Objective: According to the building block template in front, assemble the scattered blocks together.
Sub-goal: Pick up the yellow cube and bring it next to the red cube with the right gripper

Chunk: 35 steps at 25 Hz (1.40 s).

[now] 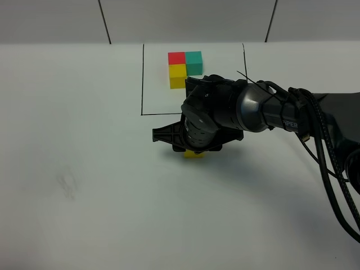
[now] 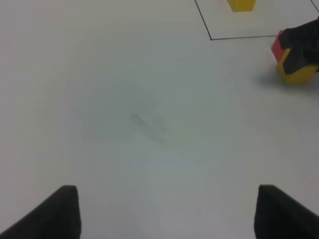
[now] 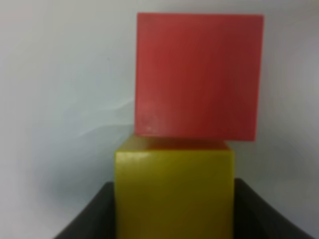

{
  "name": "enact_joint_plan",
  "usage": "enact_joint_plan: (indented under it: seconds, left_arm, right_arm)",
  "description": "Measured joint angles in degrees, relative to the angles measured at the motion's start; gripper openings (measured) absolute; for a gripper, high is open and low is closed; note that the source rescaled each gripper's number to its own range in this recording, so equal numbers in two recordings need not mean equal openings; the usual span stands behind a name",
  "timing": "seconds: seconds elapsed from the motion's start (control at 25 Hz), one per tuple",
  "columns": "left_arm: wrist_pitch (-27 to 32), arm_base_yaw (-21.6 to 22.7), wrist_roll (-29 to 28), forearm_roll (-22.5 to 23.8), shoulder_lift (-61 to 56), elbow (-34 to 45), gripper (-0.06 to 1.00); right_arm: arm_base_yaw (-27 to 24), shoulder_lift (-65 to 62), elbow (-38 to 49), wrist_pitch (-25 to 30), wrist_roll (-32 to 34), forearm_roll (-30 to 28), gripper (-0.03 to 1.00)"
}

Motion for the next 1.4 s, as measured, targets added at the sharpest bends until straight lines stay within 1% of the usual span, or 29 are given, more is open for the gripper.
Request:
enact_joint_plan:
  seconds: [0.4,1.2,1.24,1.28,1.32,1.4]
  left_arm:
    - [0.0,0.0,0.0,0.0,0.0,0.0,0.69]
    - [0.0,0.0,0.0,0.0,0.0,0.0,0.69]
    - [0.0,0.0,0.0,0.0,0.0,0.0,0.69]
    - [0.0,0.0,0.0,0.0,0.0,0.0,0.69]
    - [0.0,0.0,0.0,0.0,0.0,0.0,0.69]
    - [0.0,0.0,0.0,0.0,0.0,0.0,0.69]
  right_arm:
    - [0.19,0.08,0.0,0.55,0.0,-2.12,0.01]
    - [0.22,-0.11,0.0,0.9,0.0,-1.91,0.01]
    - [0.22,-0.23,0.0,1.47,0.0,-1.78,0.04]
    - [0.22,-0.42,0.06,2.62,0.0,-1.73,0.1]
    - [0.22,-0.48,0.11,4.02,0.0,-1.73,0.21]
    - [0.22,-1.32,0.17,5.97,0.15,-1.79,0.48]
